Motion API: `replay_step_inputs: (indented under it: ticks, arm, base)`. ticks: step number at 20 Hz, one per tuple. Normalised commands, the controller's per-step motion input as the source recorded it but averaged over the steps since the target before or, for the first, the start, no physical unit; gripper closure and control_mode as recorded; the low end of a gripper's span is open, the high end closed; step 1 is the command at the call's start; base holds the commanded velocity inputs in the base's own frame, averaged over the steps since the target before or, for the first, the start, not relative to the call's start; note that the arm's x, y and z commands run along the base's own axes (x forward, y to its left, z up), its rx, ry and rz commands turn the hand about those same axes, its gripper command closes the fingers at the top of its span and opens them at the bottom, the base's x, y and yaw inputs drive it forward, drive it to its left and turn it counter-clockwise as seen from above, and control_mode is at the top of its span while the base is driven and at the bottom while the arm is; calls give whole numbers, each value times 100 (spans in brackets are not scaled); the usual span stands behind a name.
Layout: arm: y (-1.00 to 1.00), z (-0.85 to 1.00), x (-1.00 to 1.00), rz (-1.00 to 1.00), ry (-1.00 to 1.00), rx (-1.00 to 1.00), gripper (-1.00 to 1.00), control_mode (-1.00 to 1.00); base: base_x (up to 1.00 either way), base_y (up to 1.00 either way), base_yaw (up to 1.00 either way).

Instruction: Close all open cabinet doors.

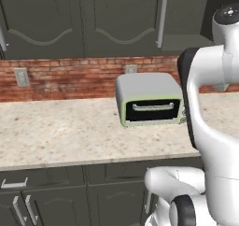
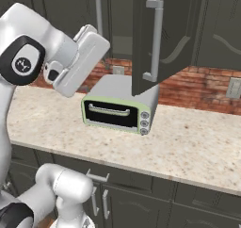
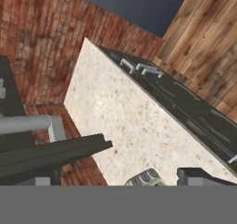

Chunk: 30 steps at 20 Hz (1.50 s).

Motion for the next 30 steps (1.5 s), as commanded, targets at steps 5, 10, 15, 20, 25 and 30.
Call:
replay_step_inputs:
  ticks: [5,10,15,20,25,30]
  arm:
    - [-10,-7,-67,7,-17,0,-100,-100]
    - [-11,-4,-59,2,-12,0,-100,-100]
    - [-22,-2,-38,0,0,-3,-100,-100]
    - [-28,0,-19,-5,4,-5,-100,-100]
    - [-38,0,-3,-1,5,-5,-100,-100]
    - [-48,1,0,11,5,0,-100,-100]
  base:
    - [0,0,0]
    - [0,0,0]
    - [0,0,0]
    - [0,0,0]
    - [0,0,0]
    - [0,0,0]
